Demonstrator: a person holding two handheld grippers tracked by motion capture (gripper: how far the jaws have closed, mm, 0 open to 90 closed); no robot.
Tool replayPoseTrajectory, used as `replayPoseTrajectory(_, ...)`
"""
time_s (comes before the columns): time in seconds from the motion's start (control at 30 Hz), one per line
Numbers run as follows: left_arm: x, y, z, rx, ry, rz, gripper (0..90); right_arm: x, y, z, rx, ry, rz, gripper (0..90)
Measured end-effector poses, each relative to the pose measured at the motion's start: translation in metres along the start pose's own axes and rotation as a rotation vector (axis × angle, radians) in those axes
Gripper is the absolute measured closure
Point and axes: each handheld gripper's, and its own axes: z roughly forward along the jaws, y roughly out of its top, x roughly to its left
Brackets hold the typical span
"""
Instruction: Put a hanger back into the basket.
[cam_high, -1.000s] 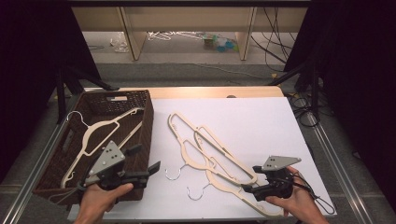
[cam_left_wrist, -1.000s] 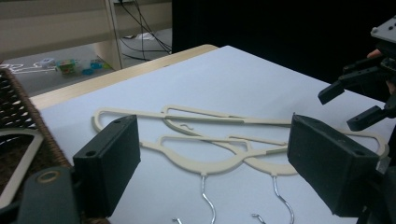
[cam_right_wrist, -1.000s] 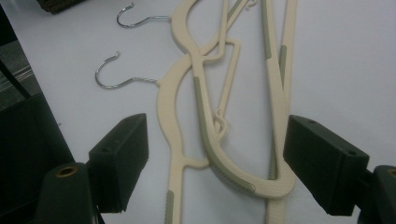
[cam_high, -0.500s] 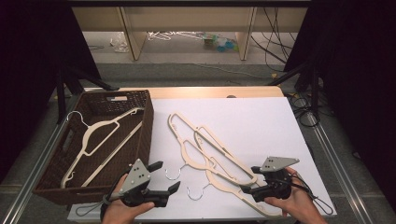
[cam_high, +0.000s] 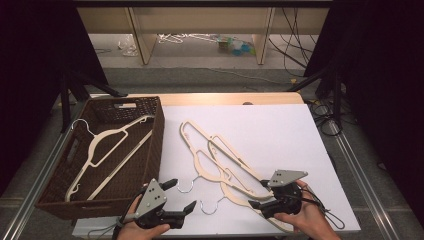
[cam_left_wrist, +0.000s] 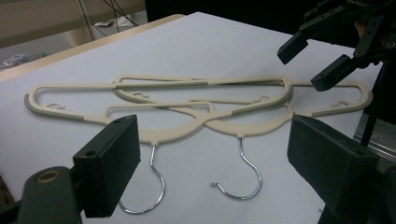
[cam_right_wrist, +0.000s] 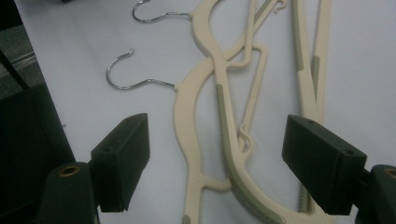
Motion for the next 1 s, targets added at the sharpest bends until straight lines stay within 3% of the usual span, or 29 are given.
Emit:
replayPoseTrajectory(0.1,0.001,-0.001,0.001,0.000,0.000,-0.007,17.3,0.000,0.002,0.006,0.003,0.005,-0.019,25.9)
replayPoseTrajectory(0.27,0.002,-0.001,0.001,0.001,0.009,-0.009,17.3,0.001,0.008,0.033,0.048,0.006,-0.056,31.6)
replayPoseTrajectory(0.33,0.001,-0.003,0.003,0.010,0.005,-0.002,17.3,0.002,0.009,0.034,0.073,0.014,-0.042,32.4)
replayPoseTrajectory(0.37,0.000,-0.004,0.004,0.008,-0.003,-0.005,17.3,0.000,0.011,0.043,0.076,0.004,-0.066,35.2)
replayPoseTrajectory(0.4,-0.001,-0.005,0.006,0.022,-0.007,0.005,17.3,-0.001,0.013,0.045,0.099,0.014,-0.064,36.3)
replayPoseTrajectory(0.57,-0.002,-0.007,0.009,0.041,-0.010,0.011,17.4,-0.004,0.019,0.060,0.114,0.027,-0.082,44.8)
replayPoseTrajectory(0.83,-0.002,-0.009,0.010,0.048,-0.014,0.003,17.3,-0.010,0.028,0.075,0.150,0.010,-0.099,51.9)
replayPoseTrajectory(1.0,-0.002,-0.009,0.010,0.056,-0.015,-0.001,17.4,-0.015,0.031,0.081,0.177,0.028,-0.121,57.2)
